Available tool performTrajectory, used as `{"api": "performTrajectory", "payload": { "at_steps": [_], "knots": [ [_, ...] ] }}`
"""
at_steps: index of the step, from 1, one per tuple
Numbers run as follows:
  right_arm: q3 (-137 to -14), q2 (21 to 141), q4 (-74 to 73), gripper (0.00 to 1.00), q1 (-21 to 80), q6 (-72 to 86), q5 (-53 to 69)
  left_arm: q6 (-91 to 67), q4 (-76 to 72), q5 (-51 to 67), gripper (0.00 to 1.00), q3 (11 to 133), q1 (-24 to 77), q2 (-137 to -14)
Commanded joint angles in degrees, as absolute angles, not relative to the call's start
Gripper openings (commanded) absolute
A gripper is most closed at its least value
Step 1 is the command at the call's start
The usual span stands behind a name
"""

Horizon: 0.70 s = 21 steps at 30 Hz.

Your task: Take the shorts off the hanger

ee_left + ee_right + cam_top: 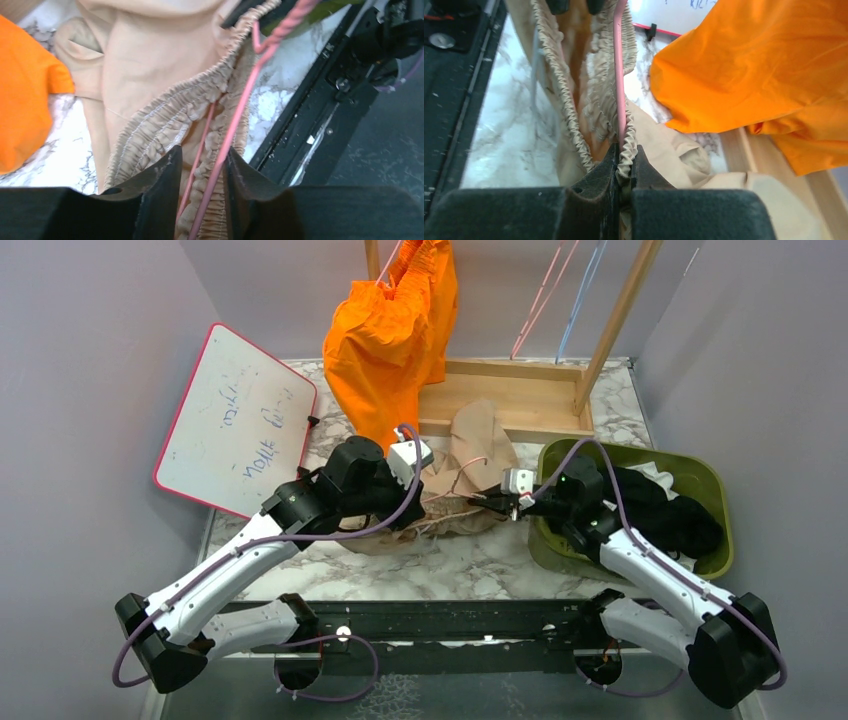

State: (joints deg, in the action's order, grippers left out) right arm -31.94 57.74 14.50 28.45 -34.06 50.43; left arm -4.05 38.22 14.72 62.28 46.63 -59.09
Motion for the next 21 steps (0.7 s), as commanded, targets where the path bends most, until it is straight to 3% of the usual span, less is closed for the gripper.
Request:
{"api": "performTrajectory", "payload": {
  "at_steps": [1,3,7,11,12,13,14,18,21],
  "knots": [
    [-29.17,54.56,19.41,0.01,28.78,-20.3,55.59,-4.2,34.12,7.75,0.43,61.24,46.8,-57.4],
    [-27.21,52.42,19.9,0.01,28.78,-19.3,56.07,-3.09,32.92,8.24,0.49,60.45,46.79,-56.91],
    [-25.5,49.84,19.84,0.01,28.83,-20.32,57.37,-0.67,30.5,11.44,0.49,60.15,46.84,-58.05],
    [-27.34,50.98,19.3,0.01,28.8,-18.02,57.18,0.18,28.75,18.29,0.32,59.53,46.77,-60.32],
    [-27.98,51.49,18.96,0.01,28.77,-16.93,56.98,0.21,28.48,18.75,0.23,59.33,46.84,-60.76],
    [-28.92,51.93,18.32,0.02,28.8,-14.82,56.08,0.29,28.19,18.67,0.08,59.16,46.81,-60.96],
    [-30.3,52.36,16.21,0.06,28.82,-12.22,54.61,0.05,28.01,17.54,0.0,59.01,46.83,-60.99],
    [-34.92,52.19,10.86,0.34,28.83,-0.19,44.1,-1.97,27.07,8.22,0.0,56.23,46.84,-58.47],
    [-35.38,50.53,8.81,0.47,28.7,6.76,39.06,-2.41,26.19,3.8,0.0,52.94,46.77,-54.67]
  ]
}}
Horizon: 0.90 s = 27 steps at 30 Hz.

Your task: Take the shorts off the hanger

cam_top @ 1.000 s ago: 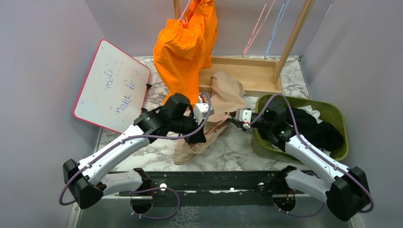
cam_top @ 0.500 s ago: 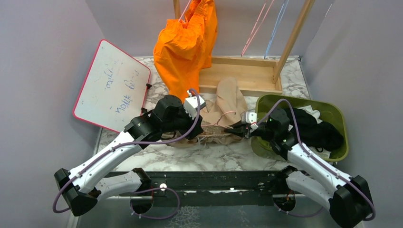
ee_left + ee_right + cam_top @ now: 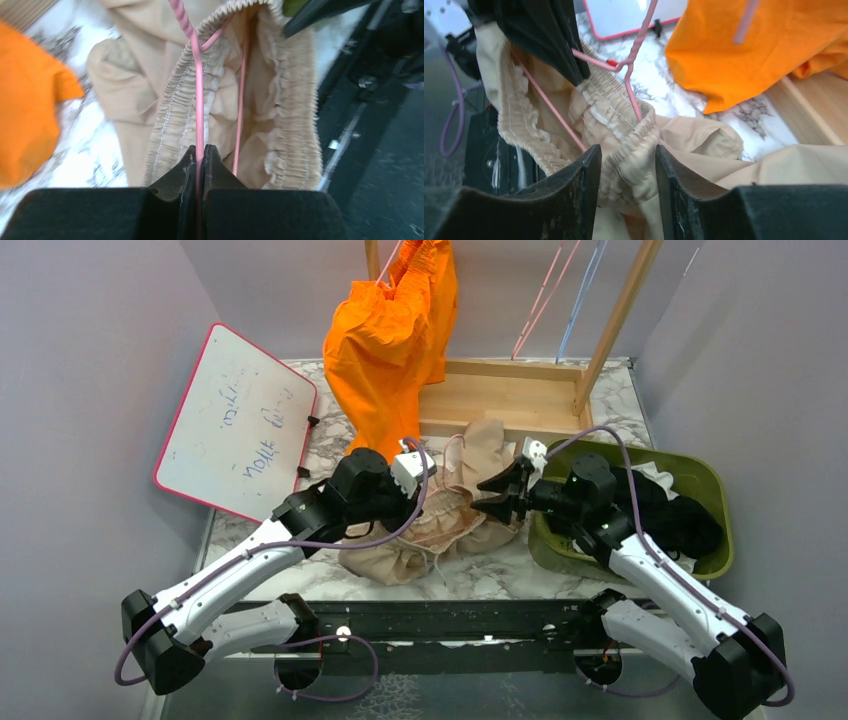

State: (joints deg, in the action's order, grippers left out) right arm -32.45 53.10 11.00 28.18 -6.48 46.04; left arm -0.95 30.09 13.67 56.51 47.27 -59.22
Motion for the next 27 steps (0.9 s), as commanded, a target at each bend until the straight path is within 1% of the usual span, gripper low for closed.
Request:
{"api": "performTrajectory", "payload": {
  "at_steps": [1,2,4,5,6,10,12,16,18,22,24,27],
  "knots": [
    [-35.05,49.68,8.45,0.54,28.76,9.55,36.96,-2.27,25.97,3.83,0.0,51.83,46.79,-53.26],
    [-34.99,48.91,7.62,0.56,28.81,12.39,34.6,-1.96,25.93,4.38,0.0,50.96,46.84,-51.83],
    [-36.45,47.61,3.76,0.58,28.75,17.42,29.03,-2.16,25.92,4.87,0.0,49.73,46.83,-49.1],
    [-37.69,47.15,1.48,0.63,28.78,20.92,26.15,-2.46,25.86,4.92,0.0,49.23,46.84,-47.64],
    [-38.63,46.97,-0.36,0.65,28.81,23.79,24.76,-2.72,25.57,4.6,0.0,48.69,46.83,-46.28],
    [-43.15,49.21,-6.26,0.65,28.75,29.54,27.11,-3.43,22.91,2.99,0.0,46.11,46.84,-41.19],
    [-44.64,51.97,-7.76,0.65,28.8,29.27,29.49,-3.35,22.24,2.77,0.0,45.2,46.82,-39.99],
    [-47.73,57.92,-11.76,0.63,29.61,27.3,29.86,-3.41,22.4,2.09,0.0,44.87,46.84,-38.95],
    [-50.24,60.06,-15.46,0.62,32.98,24.49,24.06,-4.1,22.32,1.93,0.0,44.81,46.81,-38.59],
    [-56.35,65.16,-21.71,0.63,43.37,20.27,9.46,-4.66,22.19,2.23,0.0,44.58,46.8,-38.68],
    [-57.59,66.15,-22.5,0.64,45.53,20.7,3.96,-4.66,22.27,2.44,0.0,44.42,46.8,-38.79],
    [-57.53,66.16,-20.26,0.65,46.07,21.4,1.13,-5.08,22.33,3.06,0.0,44.45,46.81,-38.54]
  ]
}}
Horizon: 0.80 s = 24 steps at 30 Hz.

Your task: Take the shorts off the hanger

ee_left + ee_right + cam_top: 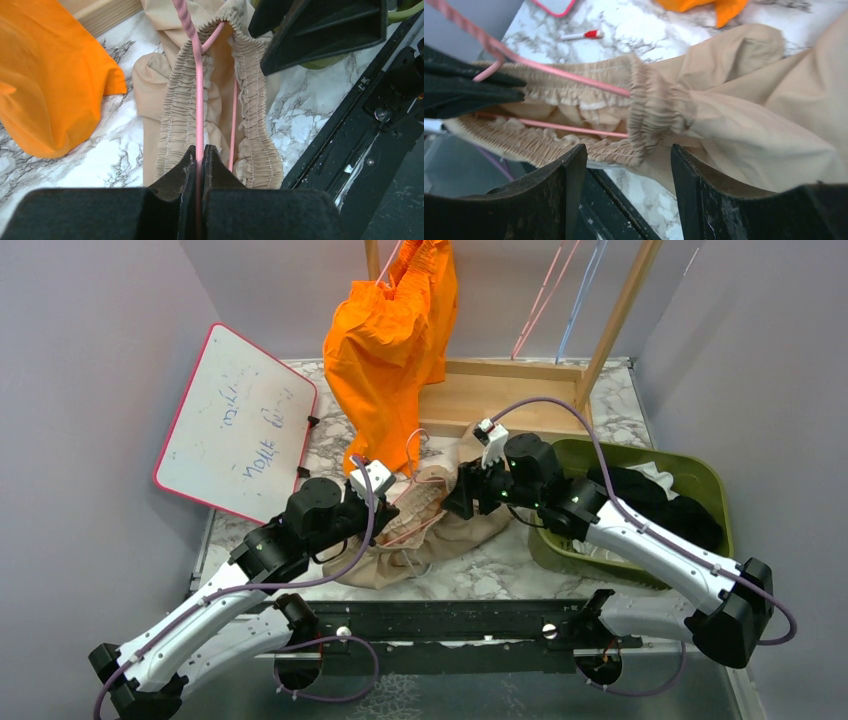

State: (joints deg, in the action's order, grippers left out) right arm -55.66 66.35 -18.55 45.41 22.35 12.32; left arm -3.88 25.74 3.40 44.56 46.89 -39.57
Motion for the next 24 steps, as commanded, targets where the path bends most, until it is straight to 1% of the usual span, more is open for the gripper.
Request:
{"api": "performTrajectory", "payload": {
  "at_steps": [1,4,7,9,11,12,14,20,22,23,24],
  "knots": [
    [-57.75,66.55,-19.59,0.65,46.18,21.68,1.05,-5.05,22.26,3.58,0.0,44.44,46.84,-38.43],
    [-59.93,68.93,-20.5,0.63,46.63,23.58,-2.75,-4.92,22.37,3.95,0.0,44.69,46.78,-38.41],
    [-60.76,70.61,-21.03,0.58,47.01,23.46,-7.86,-5.04,22.6,4.29,0.0,45.01,46.84,-38.51],
    [-60.46,70.48,-19.78,0.52,47.02,23.04,-8.73,-5.26,22.78,4.32,0.0,45.09,46.84,-38.38],
    [-59.73,69.75,-18.1,0.42,47.02,23.09,-8.94,-5.21,22.92,4.12,0.0,45.16,46.84,-38.27],
    [-59.45,69.52,-17.47,0.4,47.09,22.94,-8.71,-5.19,23.01,3.6,0.0,45.1,46.84,-38.17],
    [-59.73,69.54,-17.19,0.4,47.05,22.37,-7.6,-5.19,23.03,3.28,0.0,45.09,46.82,-38.22],
    [-60.85,73.42,-18.26,0.51,47.1,20.99,-1.62,-5.27,23.07,4.1,0.0,45.68,46.84,-39.25],
    [-61.65,74.85,-19.99,0.52,47.08,20.93,-3.29,-5.32,23.18,4.34,0.0,45.79,46.85,-39.32],
    [-62.09,75.41,-20.8,0.49,47.06,20.72,-4.52,-5.36,23.07,4.4,0.0,45.84,46.85,-39.32],
    [-62.29,75.62,-21.22,0.44,47.1,20.34,-5.55,-5.36,23.09,4.42,0.0,45.84,46.79,-39.29]
  ]
}}
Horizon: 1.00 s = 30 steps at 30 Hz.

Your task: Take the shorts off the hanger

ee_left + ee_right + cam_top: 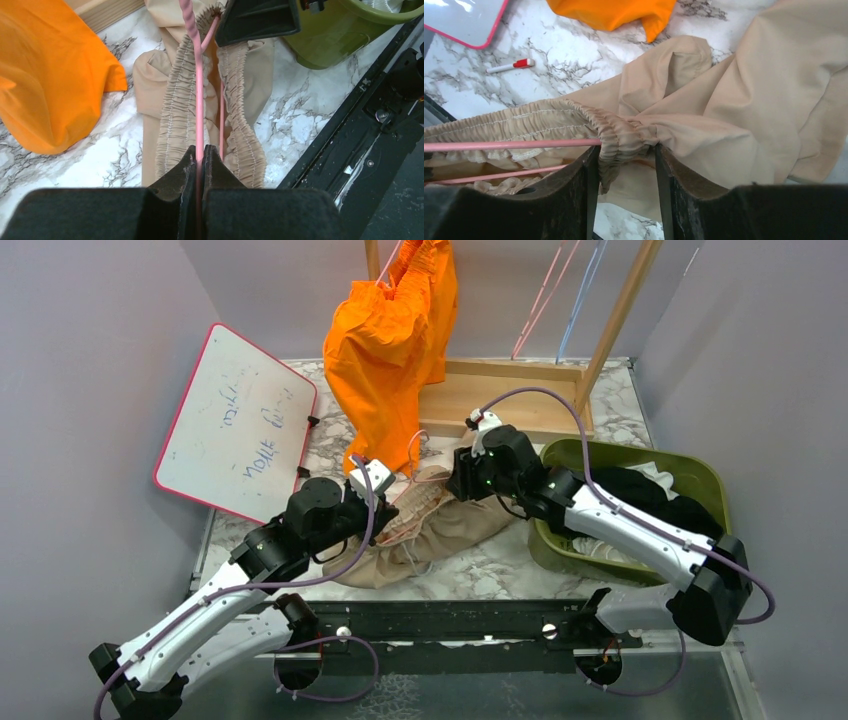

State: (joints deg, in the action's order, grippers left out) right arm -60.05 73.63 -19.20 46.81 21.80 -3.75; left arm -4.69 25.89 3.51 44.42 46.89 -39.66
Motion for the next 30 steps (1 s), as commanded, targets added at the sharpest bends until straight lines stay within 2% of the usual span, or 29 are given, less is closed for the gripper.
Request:
{"api": "performTrajectory", "payload": {
  "at_steps": [1,5,10,12,16,26,30],
  "knots": [
    [-62.31,75.48,-21.31,0.4,47.11,20.01,-6.58,-5.36,23.19,4.28,0.0,45.76,46.79,-39.17],
    [-60.78,73.02,-19.48,0.16,47.11,18.5,-11.49,-5.13,23.91,3.41,0.0,45.48,46.81,-38.61],
    [-59.34,72.05,-19.5,0.03,46.75,18.51,-26.01,-5.93,25.3,2.78,0.0,45.39,46.77,-37.92],
    [-60.09,73.51,-21.65,0.01,43.94,19.23,-27.83,-5.98,25.86,3.46,0.0,45.25,46.82,-37.36],
    [-59.23,74.66,-22.19,0.01,36.6,20.38,-20.06,-6.64,26.71,3.26,0.0,44.6,46.81,-35.54],
    [-57.33,74.91,-21.34,0.02,34.44,20.41,-13.35,-7.16,26.77,2.81,0.0,44.57,46.83,-33.32],
    [-58.16,76.46,-23.29,0.02,29.11,21.24,-12.85,-7.05,26.78,4.71,0.0,44.97,46.81,-33.6]
  ]
}}
